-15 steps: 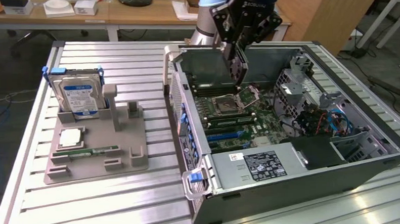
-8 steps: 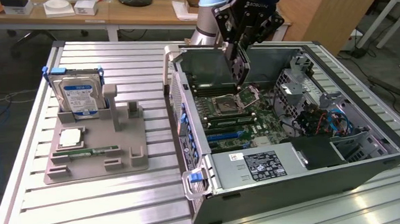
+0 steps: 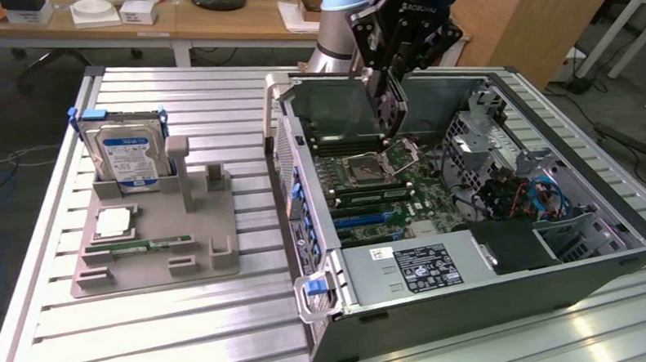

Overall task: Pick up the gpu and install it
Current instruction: 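Pick up the gpu and move the gpu toward the slot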

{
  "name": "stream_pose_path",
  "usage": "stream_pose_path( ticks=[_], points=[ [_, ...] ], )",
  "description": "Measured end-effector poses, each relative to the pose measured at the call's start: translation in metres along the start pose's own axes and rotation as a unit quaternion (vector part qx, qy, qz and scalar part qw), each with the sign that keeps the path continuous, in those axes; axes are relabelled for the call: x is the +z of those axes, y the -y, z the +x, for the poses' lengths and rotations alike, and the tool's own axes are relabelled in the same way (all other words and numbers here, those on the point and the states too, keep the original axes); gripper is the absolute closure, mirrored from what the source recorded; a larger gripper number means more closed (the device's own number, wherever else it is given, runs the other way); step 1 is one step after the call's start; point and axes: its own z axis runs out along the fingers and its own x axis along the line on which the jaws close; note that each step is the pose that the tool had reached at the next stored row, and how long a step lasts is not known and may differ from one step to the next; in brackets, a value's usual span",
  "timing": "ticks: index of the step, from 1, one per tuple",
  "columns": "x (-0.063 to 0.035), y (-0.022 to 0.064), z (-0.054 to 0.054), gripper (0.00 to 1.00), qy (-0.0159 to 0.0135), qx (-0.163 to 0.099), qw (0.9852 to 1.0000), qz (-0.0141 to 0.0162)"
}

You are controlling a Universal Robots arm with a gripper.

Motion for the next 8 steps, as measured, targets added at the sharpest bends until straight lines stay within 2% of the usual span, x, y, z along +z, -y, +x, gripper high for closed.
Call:
stream_pose_path(
  ticks=[8],
  points=[
    [-0.0001,-0.0001,-0.0045,0.74,0.0000,0.000,1.0000,0.0000]
  ],
)
